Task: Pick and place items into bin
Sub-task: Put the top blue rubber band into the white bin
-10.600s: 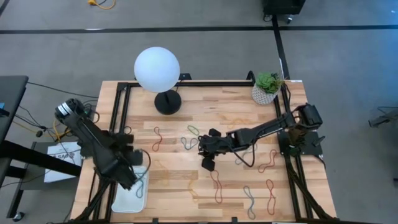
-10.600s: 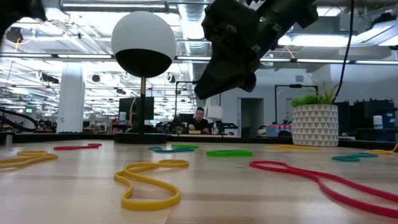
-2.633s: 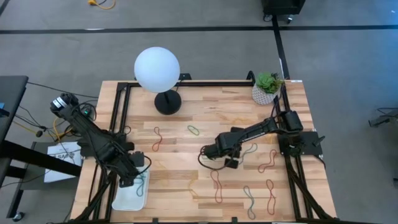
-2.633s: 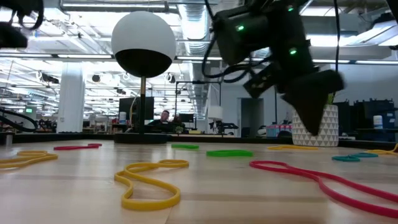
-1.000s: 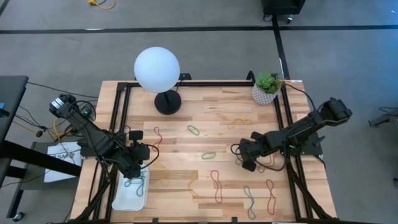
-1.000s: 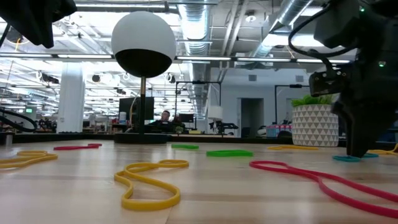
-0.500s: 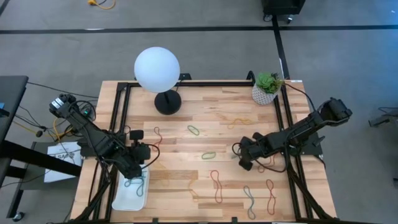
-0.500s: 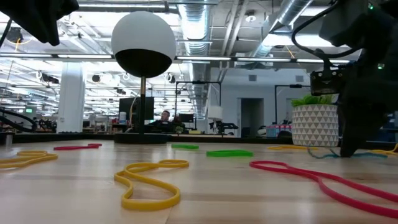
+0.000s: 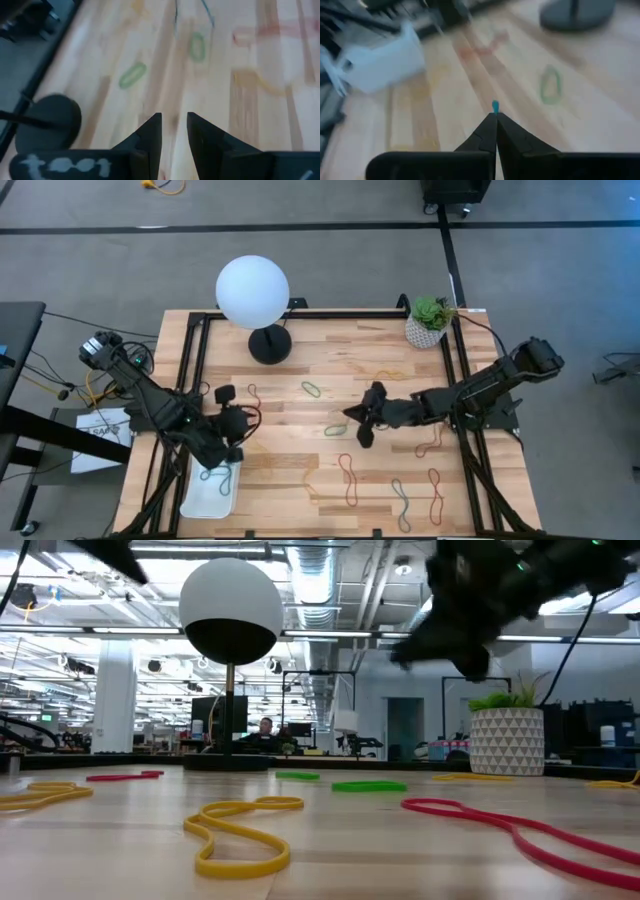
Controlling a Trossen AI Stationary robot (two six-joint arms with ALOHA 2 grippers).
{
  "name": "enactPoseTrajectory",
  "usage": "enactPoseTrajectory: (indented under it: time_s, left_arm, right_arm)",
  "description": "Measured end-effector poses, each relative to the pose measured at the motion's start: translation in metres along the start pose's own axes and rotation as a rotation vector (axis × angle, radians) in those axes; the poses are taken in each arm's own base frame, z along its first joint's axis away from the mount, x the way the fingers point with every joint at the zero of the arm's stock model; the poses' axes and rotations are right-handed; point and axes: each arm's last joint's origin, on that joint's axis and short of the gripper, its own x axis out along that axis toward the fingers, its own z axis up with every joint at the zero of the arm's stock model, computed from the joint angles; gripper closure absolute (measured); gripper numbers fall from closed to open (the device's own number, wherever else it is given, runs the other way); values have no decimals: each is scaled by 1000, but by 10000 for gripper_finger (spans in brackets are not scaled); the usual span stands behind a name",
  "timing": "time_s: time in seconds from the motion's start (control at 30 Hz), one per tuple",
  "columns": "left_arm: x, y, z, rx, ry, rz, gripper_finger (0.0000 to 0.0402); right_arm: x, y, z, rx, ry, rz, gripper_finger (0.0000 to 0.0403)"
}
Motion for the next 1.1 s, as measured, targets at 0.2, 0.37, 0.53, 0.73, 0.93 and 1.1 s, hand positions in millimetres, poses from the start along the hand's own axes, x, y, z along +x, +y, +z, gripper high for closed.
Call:
enactPoseTrajectory:
  time_s: [0.2, 0.37, 0.53, 0.73, 0.93, 1.1]
  left_arm:
    - [6, 3, 18, -31, -154, 97, 320]
    - [29, 1, 39, 27, -229, 162, 320]
    - [72, -6, 55, 143, -226, 152, 300]
    - [113, -13, 75, 148, -341, 49, 255]
    - [146, -5, 80, 115, -366, 6, 226]
    - [169, -2, 82, 73, -390, -81, 221]
  right_arm:
    - [2, 1, 19, -57, -152, 49, 403]
    - [3, -2, 22, -67, -172, 33, 403]
    - [2, -1, 23, -88, -183, 32, 403]
    - [1, 1, 22, -100, -175, 39, 403]
    - [-1, 8, 18, -115, -164, 62, 403]
    - [-2, 8, 17, -139, -164, 64, 403]
